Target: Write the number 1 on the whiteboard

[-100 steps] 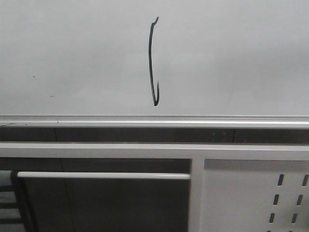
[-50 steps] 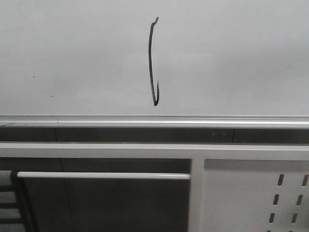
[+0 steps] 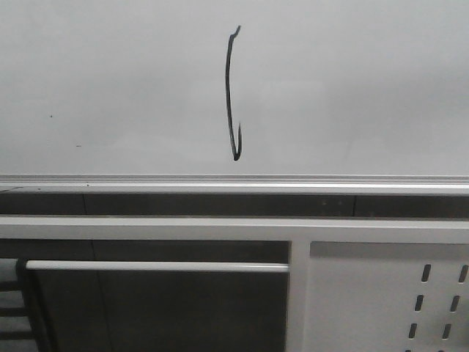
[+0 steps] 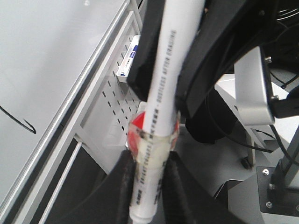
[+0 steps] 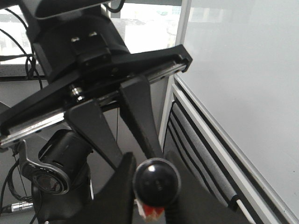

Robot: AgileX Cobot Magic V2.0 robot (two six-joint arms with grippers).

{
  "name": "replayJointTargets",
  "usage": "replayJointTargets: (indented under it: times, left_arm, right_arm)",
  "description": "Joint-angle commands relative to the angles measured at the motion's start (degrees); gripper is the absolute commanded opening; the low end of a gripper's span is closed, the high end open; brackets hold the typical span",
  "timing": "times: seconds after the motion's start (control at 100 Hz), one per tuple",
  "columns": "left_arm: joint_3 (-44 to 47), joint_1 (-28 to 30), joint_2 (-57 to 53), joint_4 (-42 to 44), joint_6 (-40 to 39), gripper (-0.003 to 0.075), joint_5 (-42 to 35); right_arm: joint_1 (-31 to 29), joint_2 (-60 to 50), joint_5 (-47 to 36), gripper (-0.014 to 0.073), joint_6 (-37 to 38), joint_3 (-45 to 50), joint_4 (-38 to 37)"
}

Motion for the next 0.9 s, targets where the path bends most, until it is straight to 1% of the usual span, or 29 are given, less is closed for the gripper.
replayJointTargets:
  times: [0.0,0.16,0.23,0.28,0.42,0.53,0.6,0.64,0.67,0.71,0.72,0.74,0.79,0.89]
  left_arm:
    - [-1.8,-0.1,0.8,-2.1,-2.2,-0.0018,-5.5]
    - [-1.8,-0.1,0.8,-2.1,-2.2,-0.0018,-6.6]
    - [-1.8,-0.1,0.8,-1.9,-2.2,-0.0018,-7.3]
    - [-1.7,-0.1,0.8,-1.9,-2.2,-0.0018,-8.2]
    - [-0.9,-0.1,0.8,-2.1,-2.2,-0.0018,-11.4]
    - [0.7,-0.1,0.8,-4.7,-2.2,-0.0018,-17.3]
    - [2.7,-0.1,0.8,-9.2,-2.2,-0.0018,-23.5]
    - [4.1,-0.1,0.8,-12.1,-2.2,-0.0018,-27.6]
    - [5.1,-0.1,0.8,-13.8,-2.2,-0.0018,-30.4]
    - [6.5,-0.1,0.8,-15.9,-2.2,-0.0018,-34.6]
    - [7.0,-0.1,0.8,-16.1,-2.2,-0.0018,-35.3]
    - [7.5,-0.1,0.8,-17.0,-2.2,-0.0018,-37.5]
    - [9.5,-0.1,0.8,-18.9,-2.2,-0.0018,-42.3]
    - [12.7,-0.1,1.1,-20.7,-2.2,-0.0018,-50.3]
  right_arm:
    - [0.0,-0.8,0.3,0.0110,-1.0,-1.8,-2.3]
    - [0.0,-0.8,-0.8,0.0323,-1.0,-1.8,-2.3]
    - [0.0,-0.8,-2.4,0.0384,-1.0,-1.8,-2.3]
    - [0.0,-0.8,-3.9,0.0402,-1.0,-1.8,-2.3]
    - [0.0,-1.7,-9.3,0.0400,-1.0,-1.8,-2.0]
    - [0.0,-4.6,-11.0,0.0397,-1.0,-1.8,-1.1]
    - [0.0,-7.0,-12.1,0.0352,-1.1,-1.8,0.4]
    - [0.0,-8.2,-12.7,0.0288,-1.5,-1.8,1.9]
    - [0.0,-9.5,-13.1,0.0232,-2.2,-1.8,3.1]
    - [0.0,-10.9,-13.7,0.0134,-3.8,-1.6,4.9]
    - [0.0,-11.4,-13.7,0.0099,-4.2,-1.6,5.2]
    - [0.0,-12.2,-13.9,0.0063,-5.1,-1.5,6.0]
    - [0.0,-14.1,-13.9,-0.0080,-7.8,-0.8,7.8]
    - [0.0,-17.8,-14.8,-0.0067,-10.2,1.0,10.0]
